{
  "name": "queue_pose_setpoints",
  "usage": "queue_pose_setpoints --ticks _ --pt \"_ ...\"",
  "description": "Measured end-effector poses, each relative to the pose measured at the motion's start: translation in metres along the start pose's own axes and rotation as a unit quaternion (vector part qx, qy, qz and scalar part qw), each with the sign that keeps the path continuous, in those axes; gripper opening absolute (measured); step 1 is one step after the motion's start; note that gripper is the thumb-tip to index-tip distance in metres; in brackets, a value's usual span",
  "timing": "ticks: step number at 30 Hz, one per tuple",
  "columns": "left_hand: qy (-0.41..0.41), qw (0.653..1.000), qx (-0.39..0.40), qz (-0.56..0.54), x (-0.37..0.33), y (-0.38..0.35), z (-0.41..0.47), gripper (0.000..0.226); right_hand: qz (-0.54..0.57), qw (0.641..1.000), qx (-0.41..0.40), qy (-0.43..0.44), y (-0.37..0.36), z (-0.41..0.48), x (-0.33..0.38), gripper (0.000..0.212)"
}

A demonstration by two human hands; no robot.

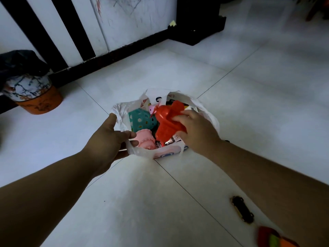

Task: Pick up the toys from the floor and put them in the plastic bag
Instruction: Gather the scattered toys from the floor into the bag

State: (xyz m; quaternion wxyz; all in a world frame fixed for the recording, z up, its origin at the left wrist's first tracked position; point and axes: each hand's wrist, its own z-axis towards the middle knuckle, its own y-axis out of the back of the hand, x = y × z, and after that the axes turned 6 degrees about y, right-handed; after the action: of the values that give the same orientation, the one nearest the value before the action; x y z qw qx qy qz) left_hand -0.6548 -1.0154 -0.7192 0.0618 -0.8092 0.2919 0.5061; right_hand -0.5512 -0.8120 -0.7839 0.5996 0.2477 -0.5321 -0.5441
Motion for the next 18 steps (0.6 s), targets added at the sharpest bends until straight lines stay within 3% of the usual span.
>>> queue_pose_setpoints --ticks 5,10,13,18 --pt "0.01 1.0 0.0 -0.002 -0.002 0.001 -0.003 0.063 -0.115 0.982 0.151 0.026 -0.044 0.05 0.011 0.046" --pt "0.017 1.0 0.0 -0.014 -0.006 0.002 -0.002 0.067 -0.164 0.97 0.177 0.023 -0.06 0.049 0.016 0.044" --pt "0.024 0.999 -0.006 -0.023 -0.007 0.004 0.001 0.071 -0.112 0.981 0.156 0.019 -0.05 0.043 0.013 0.053" --pt "0.018 1.0 -0.007 -0.021 -0.009 0.001 -0.001 0.066 -0.021 0.996 0.009 0.089 -0.034 -0.015 0.011 0.044"
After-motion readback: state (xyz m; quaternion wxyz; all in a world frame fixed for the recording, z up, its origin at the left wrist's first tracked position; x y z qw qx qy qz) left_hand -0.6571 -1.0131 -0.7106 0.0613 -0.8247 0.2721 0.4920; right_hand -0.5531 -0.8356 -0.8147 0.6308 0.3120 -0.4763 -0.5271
